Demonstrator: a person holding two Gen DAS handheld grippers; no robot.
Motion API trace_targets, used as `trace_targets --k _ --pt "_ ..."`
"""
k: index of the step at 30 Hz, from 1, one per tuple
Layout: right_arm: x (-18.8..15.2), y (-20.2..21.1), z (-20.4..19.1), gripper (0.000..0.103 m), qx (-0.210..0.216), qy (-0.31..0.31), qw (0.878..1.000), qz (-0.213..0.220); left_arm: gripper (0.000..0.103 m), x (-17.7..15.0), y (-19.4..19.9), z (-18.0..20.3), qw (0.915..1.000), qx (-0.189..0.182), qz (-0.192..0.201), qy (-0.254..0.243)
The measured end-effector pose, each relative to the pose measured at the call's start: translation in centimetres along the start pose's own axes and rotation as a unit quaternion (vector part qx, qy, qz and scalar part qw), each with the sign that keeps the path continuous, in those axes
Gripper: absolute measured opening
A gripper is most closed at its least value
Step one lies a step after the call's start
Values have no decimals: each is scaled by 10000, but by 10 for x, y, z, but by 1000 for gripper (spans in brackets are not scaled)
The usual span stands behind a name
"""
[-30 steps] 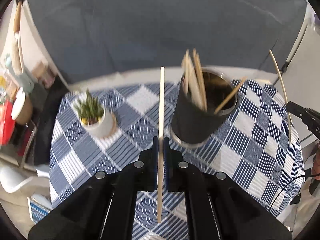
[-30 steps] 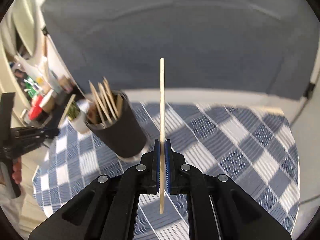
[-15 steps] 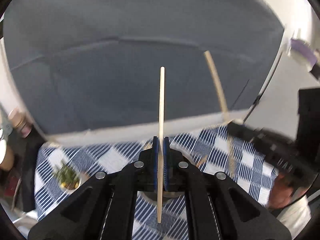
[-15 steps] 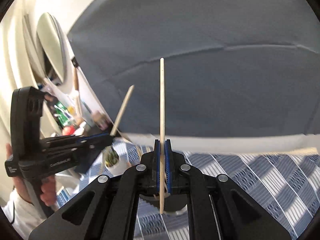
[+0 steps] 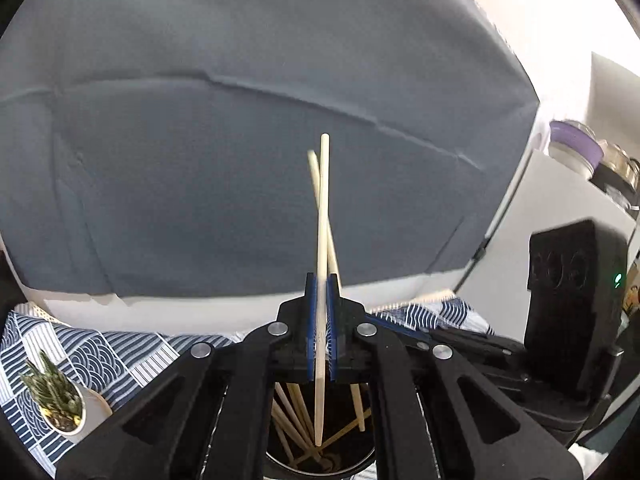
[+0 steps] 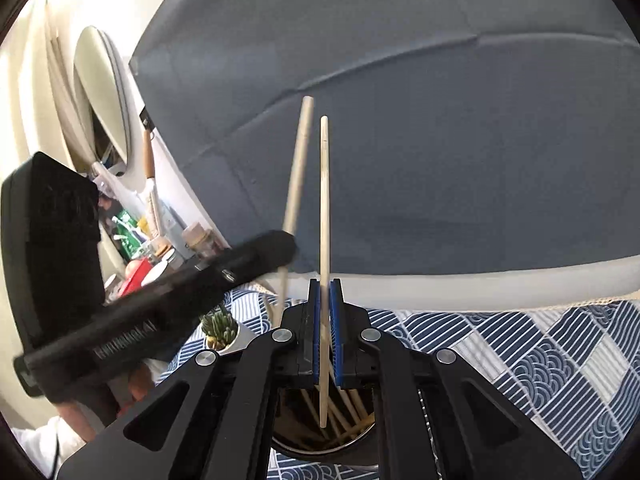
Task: Organize utensils
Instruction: 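Lift the left tool's skewer over the black cup while the right tool brings its skewer, then open the left tool over the cup while the right tool releases its skewer into it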
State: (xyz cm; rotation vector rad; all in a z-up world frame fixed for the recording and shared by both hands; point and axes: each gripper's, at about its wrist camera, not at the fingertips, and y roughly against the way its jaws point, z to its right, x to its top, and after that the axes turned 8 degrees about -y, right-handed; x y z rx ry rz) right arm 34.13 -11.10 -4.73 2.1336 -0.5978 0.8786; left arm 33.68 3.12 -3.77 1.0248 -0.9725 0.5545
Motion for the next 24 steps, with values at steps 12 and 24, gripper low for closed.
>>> trace_targets --k 12,24 --pt "-29 -2 4 5 -315 181 9990 -267 5 -41 -5 -4 9996 -163 -198 110" --pt "-49 29 5 10 -561 294 9969 -477 43 -55 38 -4 9994 212 -283 51"
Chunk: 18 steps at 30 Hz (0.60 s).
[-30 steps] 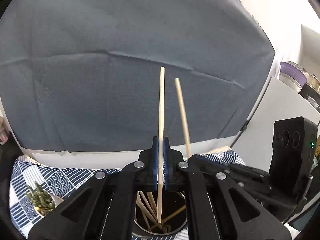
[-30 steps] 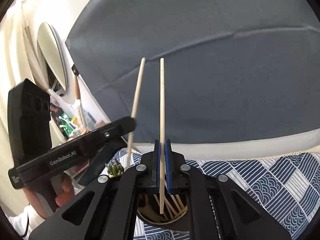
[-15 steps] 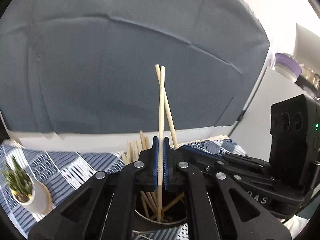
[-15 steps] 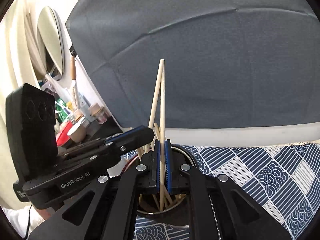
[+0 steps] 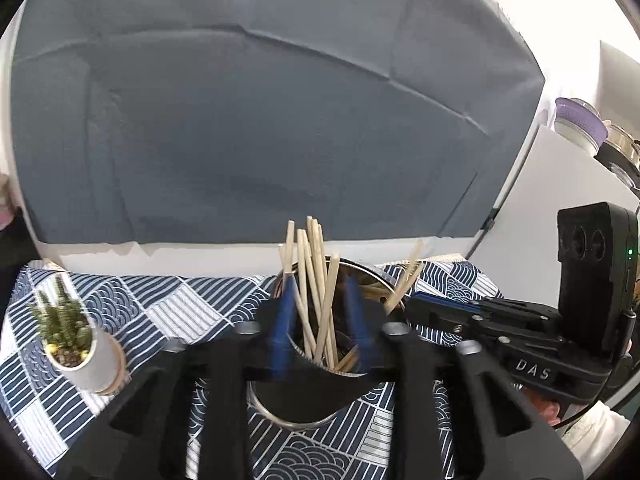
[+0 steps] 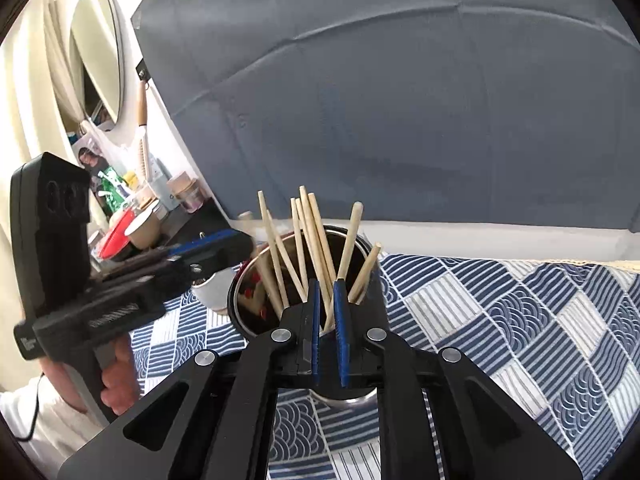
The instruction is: Organize utensils
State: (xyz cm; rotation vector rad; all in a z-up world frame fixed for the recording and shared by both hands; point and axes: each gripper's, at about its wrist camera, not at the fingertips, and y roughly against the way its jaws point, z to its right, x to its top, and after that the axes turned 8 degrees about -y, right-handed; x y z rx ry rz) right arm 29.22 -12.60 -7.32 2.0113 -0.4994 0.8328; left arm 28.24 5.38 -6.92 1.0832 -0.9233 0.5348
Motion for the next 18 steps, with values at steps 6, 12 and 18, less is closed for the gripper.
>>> trace_targets --k 6,12,18 --pt "-10 45 -8 44 -212 235 9993 195 76 -3 34 8 9996 275 4 27" --pt "-31 98 -16 89 -500 299 9973 442 92 -17 66 29 9984 560 -86 -72" --pt "-62 137 -20 92 -798 243 9952 520 97 -36 98 68 9949 901 -129 -430"
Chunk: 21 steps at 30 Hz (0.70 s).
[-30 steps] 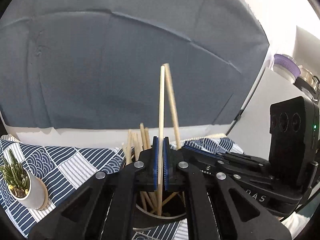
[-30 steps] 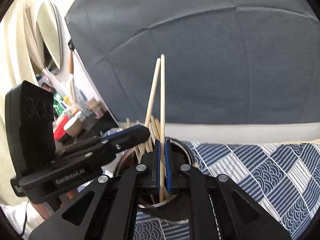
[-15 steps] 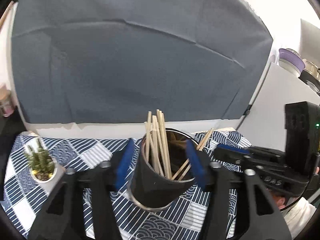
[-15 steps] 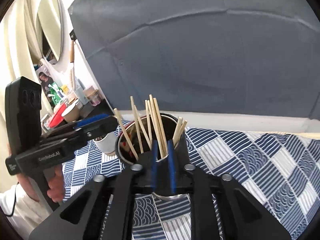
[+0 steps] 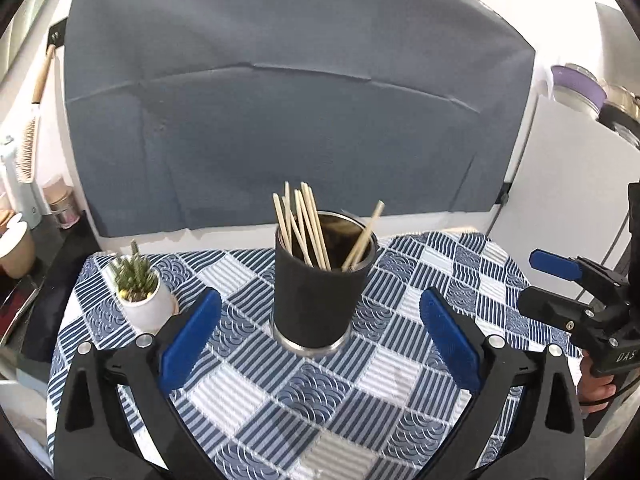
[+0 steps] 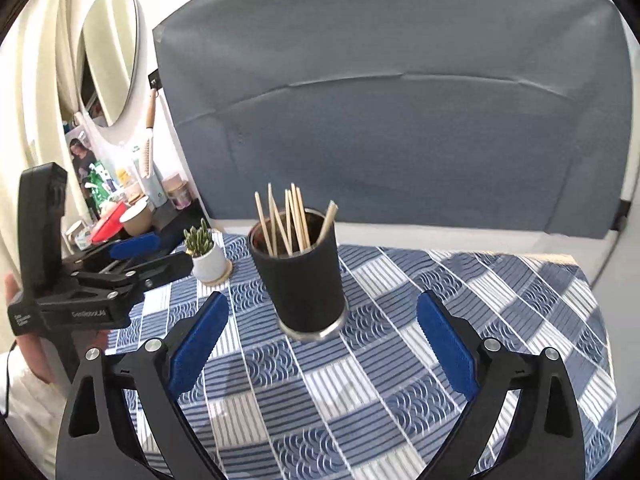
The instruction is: Organize utensils
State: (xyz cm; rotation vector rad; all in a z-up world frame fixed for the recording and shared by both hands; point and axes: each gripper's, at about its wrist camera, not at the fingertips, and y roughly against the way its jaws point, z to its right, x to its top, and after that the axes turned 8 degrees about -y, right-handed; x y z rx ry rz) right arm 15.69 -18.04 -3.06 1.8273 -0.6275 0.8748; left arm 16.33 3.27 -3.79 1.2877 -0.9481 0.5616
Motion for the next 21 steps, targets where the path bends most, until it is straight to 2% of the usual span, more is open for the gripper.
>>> trace_targets --k 2,7,12,15,18,21 --pt "-7 12 1 93 -8 -16 10000 7 97 -4 16 11 9996 275 46 -34" --pt "-27 53 2 95 -99 -12 9999 92 97 -18 52 44 9987 453 109 -223" --pt "-44 88 -3 95 -469 192 9984 243 97 -33 79 68 9985 483 -103 -247" --pt "-52 103 -6 95 -754 178 9968 191 97 -36 89 75 9985 430 -323 -114" --pt "-57 116 -8 95 -840 126 9962 209 97 -42 97 81 9984 186 -525 126" --pt "-59 122 -9 95 -941 167 9952 216 97 -46 106 86 9978 302 -549 218"
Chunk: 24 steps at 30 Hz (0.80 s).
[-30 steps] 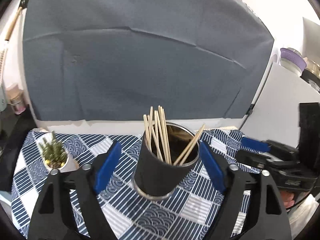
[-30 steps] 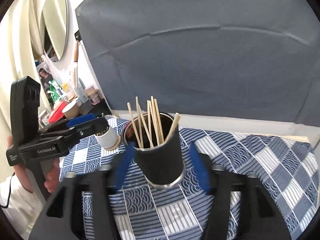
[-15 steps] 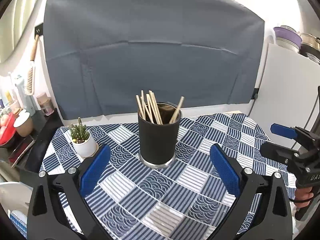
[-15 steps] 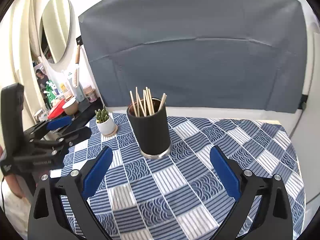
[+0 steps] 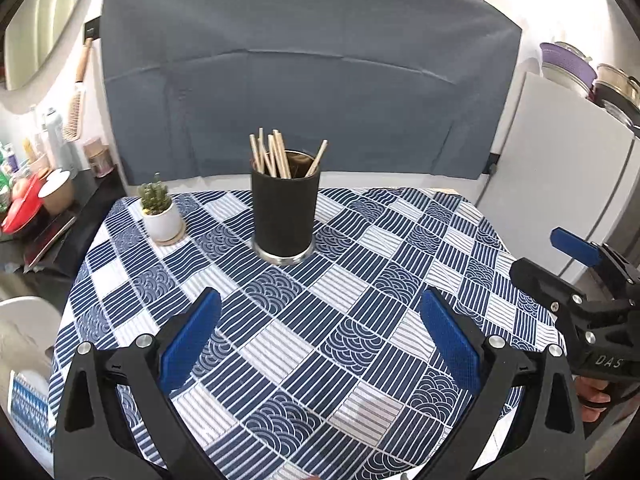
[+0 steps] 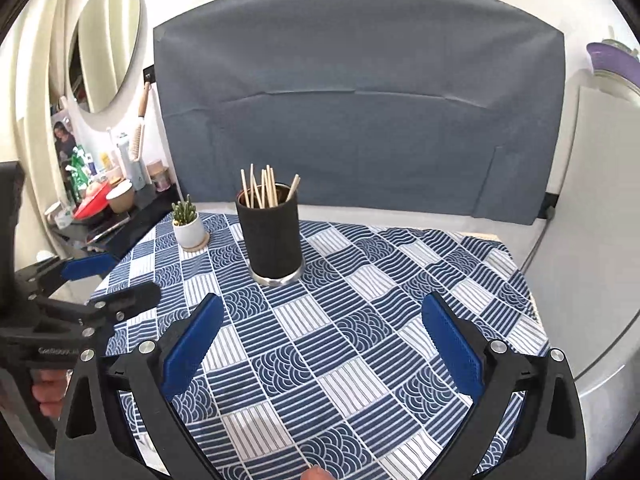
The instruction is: Organize utensils
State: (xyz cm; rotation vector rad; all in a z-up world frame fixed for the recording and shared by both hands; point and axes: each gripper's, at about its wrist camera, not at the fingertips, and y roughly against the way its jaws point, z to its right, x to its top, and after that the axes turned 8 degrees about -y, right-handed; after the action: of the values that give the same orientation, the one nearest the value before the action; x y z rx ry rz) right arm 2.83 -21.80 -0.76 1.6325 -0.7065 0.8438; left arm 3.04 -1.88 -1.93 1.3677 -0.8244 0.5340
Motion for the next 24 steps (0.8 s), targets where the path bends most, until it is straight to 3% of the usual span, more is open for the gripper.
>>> trace_targets --k 8,13,24 --pt "-10 15 4 95 -61 -199 9998 -62 97 -7 21 10 9965 815 -90 -190" --pt "-22 33 -9 95 -329 3 9993 177 97 -10 29 8 9954 949 -54 -103" --pt "-18 41 -14 95 -330 4 9993 158 97 -6 38 14 9944 991 -19 -356"
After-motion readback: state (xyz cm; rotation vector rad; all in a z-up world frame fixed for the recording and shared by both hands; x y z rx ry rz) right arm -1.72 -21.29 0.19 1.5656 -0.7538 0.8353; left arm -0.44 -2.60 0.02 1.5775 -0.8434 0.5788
